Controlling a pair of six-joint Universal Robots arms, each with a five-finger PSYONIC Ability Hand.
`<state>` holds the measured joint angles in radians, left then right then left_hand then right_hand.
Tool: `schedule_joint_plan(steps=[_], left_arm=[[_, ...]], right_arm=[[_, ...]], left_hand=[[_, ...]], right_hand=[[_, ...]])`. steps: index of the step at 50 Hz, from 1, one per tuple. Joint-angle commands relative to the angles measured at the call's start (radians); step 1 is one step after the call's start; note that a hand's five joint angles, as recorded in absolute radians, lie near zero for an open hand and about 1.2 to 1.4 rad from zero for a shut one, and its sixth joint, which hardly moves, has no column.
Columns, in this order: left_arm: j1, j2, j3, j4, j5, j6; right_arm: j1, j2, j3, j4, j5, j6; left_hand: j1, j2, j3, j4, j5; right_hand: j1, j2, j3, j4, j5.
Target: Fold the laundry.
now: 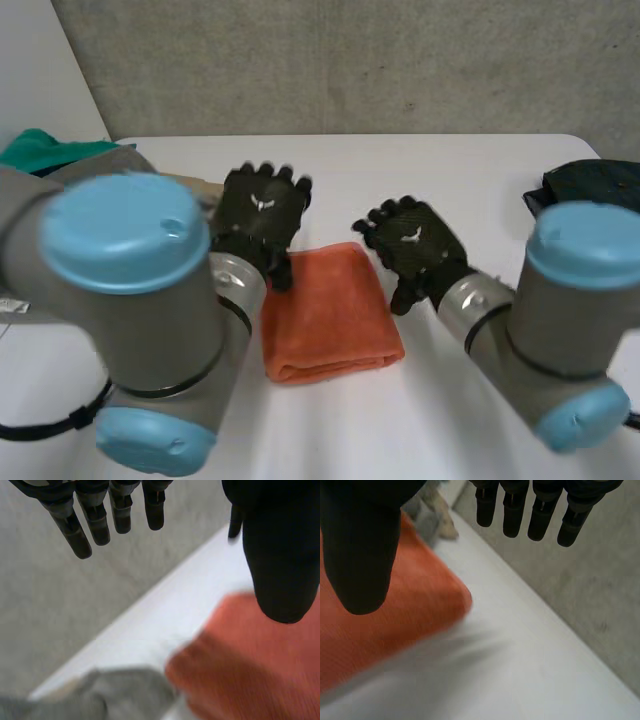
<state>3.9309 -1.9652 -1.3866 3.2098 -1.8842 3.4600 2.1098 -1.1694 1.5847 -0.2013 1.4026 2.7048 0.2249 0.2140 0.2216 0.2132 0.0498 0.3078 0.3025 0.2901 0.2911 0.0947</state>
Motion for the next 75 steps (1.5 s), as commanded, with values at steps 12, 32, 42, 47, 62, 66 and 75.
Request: schedule_joint_plan(steps=[12, 32, 42, 47, 62, 66, 75], left_arm=[[0.083, 0.106, -0.089, 0.024, 0.255, -0.012], [0.077, 0.094, -0.104, 0.039, 0.257, -0.013], [0.079, 0.094, -0.106, 0.038, 0.260, -0.035], [0.077, 0.094, -0.104, 0.038, 0.261, -0.035], [0.077, 0.127, -0.086, 0.041, 0.269, -0.030], [0.074, 0.150, -0.072, 0.048, 0.281, -0.030], [0.068, 0.164, -0.069, 0.081, 0.358, -0.033]], right_arm=[[0.111, 0.109, 0.227, -0.305, -0.094, -0.049], [0.108, 0.232, 0.091, -0.314, -0.086, -0.097], [0.114, 0.287, 0.005, -0.308, -0.080, -0.092], [0.116, 0.306, -0.025, -0.308, -0.082, -0.091], [0.088, 0.254, -0.138, -0.320, -0.034, -0.080], [-0.011, 0.220, -0.192, -0.323, -0.043, -0.088], [-0.244, 0.194, -0.365, -0.435, -0.128, -0.054]], left_hand=[[0.027, 0.038, 0.030, 0.038, 0.027], [0.024, 0.035, 0.027, 0.035, 0.024], [0.030, 0.041, 0.033, 0.041, 0.030], [0.030, 0.041, 0.033, 0.041, 0.030], [0.027, 0.038, 0.030, 0.038, 0.027], [0.024, 0.035, 0.027, 0.035, 0.024], [0.024, 0.035, 0.027, 0.035, 0.024]], right_hand=[[0.053, 0.058, 0.071, 0.070, 0.092], [0.156, 0.161, 0.174, 0.172, 0.194], [0.241, 0.246, 0.259, 0.258, 0.280], [0.320, 0.325, 0.338, 0.336, 0.358], [1.088, 1.094, 1.106, 1.105, 1.127], [1.088, 1.094, 1.106, 1.105, 1.127], [1.088, 1.094, 1.106, 1.105, 1.127]])
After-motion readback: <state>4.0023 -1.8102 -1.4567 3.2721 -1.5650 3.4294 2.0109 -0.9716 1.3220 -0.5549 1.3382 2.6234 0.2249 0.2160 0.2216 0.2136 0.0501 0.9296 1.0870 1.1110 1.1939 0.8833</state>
